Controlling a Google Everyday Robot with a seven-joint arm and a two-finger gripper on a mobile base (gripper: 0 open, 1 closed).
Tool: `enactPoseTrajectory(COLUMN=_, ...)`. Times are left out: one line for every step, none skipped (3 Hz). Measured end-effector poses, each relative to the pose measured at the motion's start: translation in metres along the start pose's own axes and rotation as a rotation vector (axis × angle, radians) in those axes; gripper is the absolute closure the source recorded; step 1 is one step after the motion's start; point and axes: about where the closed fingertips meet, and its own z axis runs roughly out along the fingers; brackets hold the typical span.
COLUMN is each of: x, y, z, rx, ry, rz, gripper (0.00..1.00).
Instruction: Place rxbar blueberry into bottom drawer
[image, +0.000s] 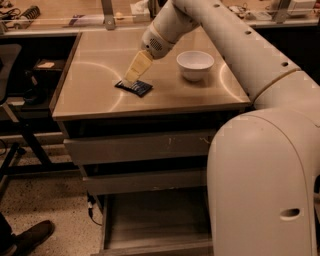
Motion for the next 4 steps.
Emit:
enactPoseTrajectory(x=0.009, y=0.0, z=0.014, rx=-0.035, ry=-0.024, rz=0.023, gripper=0.0)
enactPoseTrajectory(x=0.016, y=-0.003, z=0.025, rx=-0.052, ry=-0.051, rz=0.053, gripper=0.0)
enactPoseTrajectory(x=0.017, y=-0.005, z=0.031, rx=-0.062, ry=-0.069, rz=0.065, gripper=0.0)
enactPoseTrajectory(x=0.018, y=-0.007, z=0.038, rx=-0.069, ry=-0.081, rz=0.078, gripper=0.0)
